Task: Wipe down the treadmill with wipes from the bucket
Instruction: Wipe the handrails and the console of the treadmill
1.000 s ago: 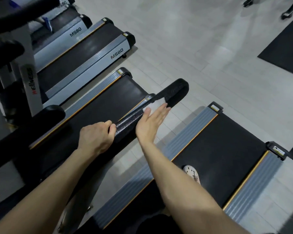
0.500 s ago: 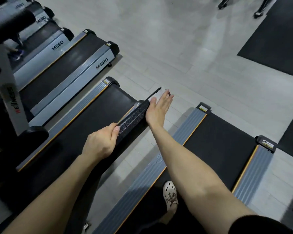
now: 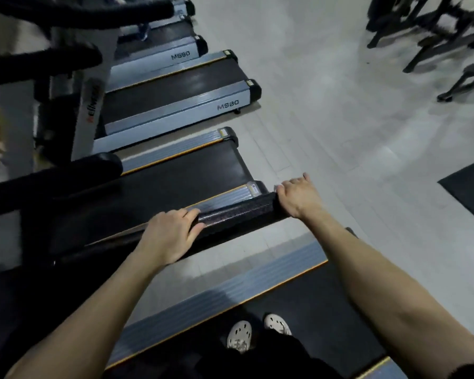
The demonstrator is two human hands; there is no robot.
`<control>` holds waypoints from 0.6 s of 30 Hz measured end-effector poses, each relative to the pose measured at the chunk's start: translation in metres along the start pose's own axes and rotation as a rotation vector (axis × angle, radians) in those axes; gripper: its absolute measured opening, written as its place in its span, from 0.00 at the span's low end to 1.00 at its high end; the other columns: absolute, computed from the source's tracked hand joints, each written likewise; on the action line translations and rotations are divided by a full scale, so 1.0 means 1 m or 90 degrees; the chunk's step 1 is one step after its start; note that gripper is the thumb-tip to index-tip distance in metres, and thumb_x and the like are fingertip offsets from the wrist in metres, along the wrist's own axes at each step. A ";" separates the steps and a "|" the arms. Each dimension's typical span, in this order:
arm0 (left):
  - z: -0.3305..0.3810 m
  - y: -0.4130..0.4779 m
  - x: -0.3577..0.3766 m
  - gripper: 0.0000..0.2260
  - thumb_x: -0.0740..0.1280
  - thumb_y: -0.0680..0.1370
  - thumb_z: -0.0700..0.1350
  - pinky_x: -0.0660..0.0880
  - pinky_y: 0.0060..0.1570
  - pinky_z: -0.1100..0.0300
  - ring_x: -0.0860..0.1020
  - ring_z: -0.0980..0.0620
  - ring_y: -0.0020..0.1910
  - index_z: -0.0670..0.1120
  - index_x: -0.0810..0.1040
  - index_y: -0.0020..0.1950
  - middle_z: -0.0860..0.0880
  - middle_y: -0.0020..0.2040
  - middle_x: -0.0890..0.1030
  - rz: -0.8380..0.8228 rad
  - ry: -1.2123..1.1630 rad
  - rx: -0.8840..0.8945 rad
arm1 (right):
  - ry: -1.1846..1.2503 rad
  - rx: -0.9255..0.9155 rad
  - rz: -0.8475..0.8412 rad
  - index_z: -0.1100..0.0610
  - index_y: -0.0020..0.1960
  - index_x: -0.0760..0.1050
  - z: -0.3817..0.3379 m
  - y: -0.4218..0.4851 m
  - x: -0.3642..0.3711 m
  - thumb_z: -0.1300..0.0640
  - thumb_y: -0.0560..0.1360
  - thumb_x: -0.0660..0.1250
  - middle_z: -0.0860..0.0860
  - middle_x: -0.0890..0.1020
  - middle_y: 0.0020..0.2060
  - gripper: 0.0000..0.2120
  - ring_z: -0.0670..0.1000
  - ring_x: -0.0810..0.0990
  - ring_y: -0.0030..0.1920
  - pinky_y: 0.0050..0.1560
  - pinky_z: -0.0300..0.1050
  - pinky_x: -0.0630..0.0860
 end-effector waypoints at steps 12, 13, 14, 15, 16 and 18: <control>-0.082 -0.150 -0.008 0.30 0.60 0.83 0.59 0.57 0.82 0.40 0.64 0.39 0.82 0.47 0.69 0.83 0.39 0.81 0.69 0.141 0.070 -0.354 | 0.067 -0.541 -0.024 0.54 0.77 0.70 -0.279 -0.087 0.006 0.40 0.86 0.42 0.56 0.81 0.63 0.30 0.62 0.79 0.61 0.66 0.59 0.73; -0.080 -0.155 -0.011 0.30 0.62 0.83 0.57 0.56 0.83 0.40 0.63 0.40 0.83 0.48 0.67 0.84 0.39 0.82 0.67 0.137 0.071 -0.360 | 0.054 -0.546 -0.018 0.53 0.79 0.68 -0.260 -0.081 0.011 0.40 0.86 0.43 0.55 0.80 0.65 0.30 0.61 0.78 0.63 0.68 0.58 0.71; -0.079 -0.161 -0.012 0.31 0.65 0.83 0.56 0.56 0.83 0.41 0.62 0.41 0.84 0.48 0.66 0.84 0.40 0.83 0.65 0.133 0.070 -0.365 | 0.049 -0.542 -0.002 0.51 0.80 0.67 -0.240 -0.074 0.014 0.38 0.87 0.43 0.54 0.80 0.66 0.30 0.60 0.77 0.64 0.69 0.57 0.71; -0.078 -0.168 -0.013 0.32 0.67 0.82 0.54 0.56 0.83 0.41 0.60 0.42 0.84 0.48 0.65 0.85 0.40 0.84 0.64 0.131 0.068 -0.369 | 0.046 -0.532 0.012 0.49 0.80 0.66 -0.222 -0.067 0.017 0.37 0.87 0.43 0.53 0.80 0.64 0.29 0.59 0.77 0.64 0.69 0.56 0.70; -0.077 -0.177 -0.015 0.32 0.68 0.82 0.53 0.55 0.83 0.41 0.59 0.43 0.85 0.48 0.65 0.85 0.41 0.85 0.62 0.129 0.067 -0.377 | 0.045 -0.519 0.023 0.47 0.80 0.67 -0.208 -0.063 0.017 0.37 0.87 0.44 0.52 0.81 0.62 0.28 0.59 0.77 0.63 0.68 0.56 0.71; -0.077 -0.201 -0.017 0.31 0.66 0.83 0.53 0.54 0.84 0.43 0.54 0.46 0.86 0.49 0.63 0.86 0.43 0.87 0.58 0.122 0.069 -0.415 | 0.045 -0.484 0.069 0.48 0.78 0.70 -0.201 -0.060 0.015 0.39 0.88 0.46 0.54 0.82 0.58 0.26 0.60 0.78 0.58 0.62 0.58 0.73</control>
Point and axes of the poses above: each hand's wrist, its own y-axis towards the middle knuckle, its own x-axis out of the palm, z = x × y, the point moved 8 cm from there along y, towards the middle knuckle
